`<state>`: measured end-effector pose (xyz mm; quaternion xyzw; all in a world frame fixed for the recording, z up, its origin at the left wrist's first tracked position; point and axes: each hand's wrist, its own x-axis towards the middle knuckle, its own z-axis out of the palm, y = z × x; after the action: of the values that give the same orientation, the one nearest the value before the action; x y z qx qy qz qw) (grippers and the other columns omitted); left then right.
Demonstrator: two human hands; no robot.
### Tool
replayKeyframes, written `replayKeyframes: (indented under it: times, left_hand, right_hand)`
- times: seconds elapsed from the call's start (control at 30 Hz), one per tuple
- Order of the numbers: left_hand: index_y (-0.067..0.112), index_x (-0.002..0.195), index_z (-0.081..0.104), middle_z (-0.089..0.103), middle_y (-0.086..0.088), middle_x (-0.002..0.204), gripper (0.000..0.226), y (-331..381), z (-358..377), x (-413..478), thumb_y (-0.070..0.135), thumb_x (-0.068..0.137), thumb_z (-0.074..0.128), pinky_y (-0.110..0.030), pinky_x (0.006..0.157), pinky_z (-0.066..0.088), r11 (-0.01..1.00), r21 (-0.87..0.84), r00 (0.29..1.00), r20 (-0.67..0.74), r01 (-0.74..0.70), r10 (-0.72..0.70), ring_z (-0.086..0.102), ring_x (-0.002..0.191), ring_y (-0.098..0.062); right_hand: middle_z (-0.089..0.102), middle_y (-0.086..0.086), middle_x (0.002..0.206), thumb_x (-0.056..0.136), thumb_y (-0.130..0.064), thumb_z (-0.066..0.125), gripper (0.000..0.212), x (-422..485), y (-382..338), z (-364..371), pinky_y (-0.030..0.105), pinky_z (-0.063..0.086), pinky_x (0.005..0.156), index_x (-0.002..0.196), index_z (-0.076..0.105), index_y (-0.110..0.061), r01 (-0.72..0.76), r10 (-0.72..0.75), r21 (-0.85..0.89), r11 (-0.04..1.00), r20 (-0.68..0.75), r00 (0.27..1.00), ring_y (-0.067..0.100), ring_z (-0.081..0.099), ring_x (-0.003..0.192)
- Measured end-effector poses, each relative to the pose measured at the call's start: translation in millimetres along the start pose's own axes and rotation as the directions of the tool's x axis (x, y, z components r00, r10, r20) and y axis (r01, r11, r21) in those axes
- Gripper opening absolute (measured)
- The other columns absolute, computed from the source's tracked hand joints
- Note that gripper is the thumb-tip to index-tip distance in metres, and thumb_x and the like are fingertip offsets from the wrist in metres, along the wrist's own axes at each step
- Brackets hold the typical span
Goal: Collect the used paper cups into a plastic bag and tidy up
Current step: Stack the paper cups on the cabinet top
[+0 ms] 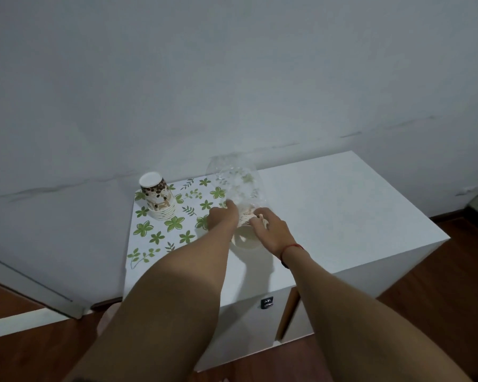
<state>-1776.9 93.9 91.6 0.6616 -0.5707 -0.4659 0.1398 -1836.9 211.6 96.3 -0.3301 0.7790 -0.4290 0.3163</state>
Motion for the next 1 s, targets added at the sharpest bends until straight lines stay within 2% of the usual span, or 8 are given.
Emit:
replayKeyframes:
  times: [0.17,0.23,0.37,0.53,0.7,0.8,0.9,1.0]
  left_hand:
    - [0.002,0.122,0.058,0.065,-0.016,0.120,0.053,-16.3,-11.1,-10.2,0.043,0.092,0.043,-0.040,0.090,0.054,0.996,0.046,0.996,0.040,-0.082,0.080,0.064,0.105,-0.035]
    - [0.003,0.114,0.062,0.068,-0.016,0.111,0.045,-20.0,-14.0,-14.0,0.036,0.088,0.046,-0.042,0.087,0.057,0.993,0.031,0.988,0.109,-0.110,0.106,0.067,0.098,-0.034]
    - [0.004,0.128,0.054,0.064,-0.018,0.121,0.050,-29.3,-15.4,-23.4,0.031,0.088,0.043,-0.042,0.083,0.058,0.993,0.034,0.957,0.273,-0.111,0.098,0.066,0.104,-0.036]
    - [0.004,0.128,0.052,0.060,-0.018,0.124,0.046,-39.9,-20.7,-38.9,0.027,0.097,0.026,-0.040,0.095,0.050,0.986,0.079,0.939,0.326,-0.144,0.111,0.059,0.111,-0.033]
    - [0.012,0.125,0.051,0.063,-0.012,0.105,0.041,-39.6,-44.5,-48.3,0.027,0.097,0.025,-0.037,0.071,0.054,0.992,0.011,0.938,0.327,-0.123,0.113,0.062,0.080,-0.023]
    - [0.015,0.124,0.048,0.063,-0.010,0.099,0.039,-42.7,-61.0,-49.9,0.027,0.095,0.025,-0.039,0.073,0.056,0.990,-0.003,0.939,0.317,-0.144,0.137,0.062,0.078,-0.022]
    - [0.019,0.123,0.043,0.060,-0.009,0.102,0.035,-44.6,-75.2,-53.4,0.029,0.096,0.023,-0.042,0.075,0.056,0.984,0.014,0.927,0.340,-0.175,0.160,0.061,0.083,-0.023]
    - [0.019,0.123,0.042,0.059,-0.010,0.109,0.036,-46.5,-86.2,-54.1,0.032,0.097,0.020,-0.038,0.070,0.056,0.977,-0.003,0.929,0.310,-0.214,0.204,0.060,0.085,-0.022]
  right_hand:
    - [0.061,0.012,0.118,0.095,-0.036,0.048,0.033,12.5,-4.1,5.6,0.027,0.039,0.082,0.111,0.058,-0.010,-0.105,0.114,0.080,0.991,-0.114,0.987,0.024,0.055,0.099]
    - [0.058,0.014,0.124,0.091,-0.038,0.053,0.041,15.1,-4.3,6.3,0.027,0.040,0.082,0.117,0.055,-0.006,-0.181,0.190,0.073,0.981,-0.134,0.973,0.028,0.056,0.106]
    - [0.055,0.013,0.133,0.085,-0.036,0.057,0.057,7.5,-3.0,7.9,0.029,0.043,0.087,0.132,0.049,-0.004,-0.281,0.281,0.001,0.960,-0.026,0.959,0.031,0.055,0.120]
    - [0.059,0.013,0.121,0.082,-0.035,0.060,0.050,-6.7,-2.7,15.3,0.028,0.039,0.078,0.122,0.055,-0.005,-0.184,0.187,-0.107,0.977,0.018,0.982,0.030,0.057,0.110]
    - [0.059,0.006,0.097,0.079,-0.034,0.065,0.034,-20.0,-14.6,19.0,0.025,0.039,0.066,0.101,0.061,-0.008,-0.083,0.086,-0.115,0.990,0.019,0.996,0.022,0.053,0.086]
    - [0.064,0.009,0.114,0.075,-0.034,0.068,0.051,-24.8,-21.9,25.0,0.028,0.042,0.074,0.118,0.056,-0.009,-0.072,0.075,-0.060,0.996,0.049,0.996,0.024,0.059,0.096]
    - [0.058,0.010,0.127,0.078,-0.030,0.068,0.074,-31.6,-34.0,29.6,0.028,0.044,0.084,0.141,0.033,-0.014,-0.056,0.055,0.016,0.998,0.090,0.994,0.026,0.058,0.110]
    - [0.064,0.010,0.120,0.075,-0.030,0.070,0.063,-34.5,-44.8,36.8,0.029,0.047,0.079,0.130,0.046,-0.008,-0.007,0.008,-0.002,1.000,0.087,0.996,0.025,0.061,0.104]
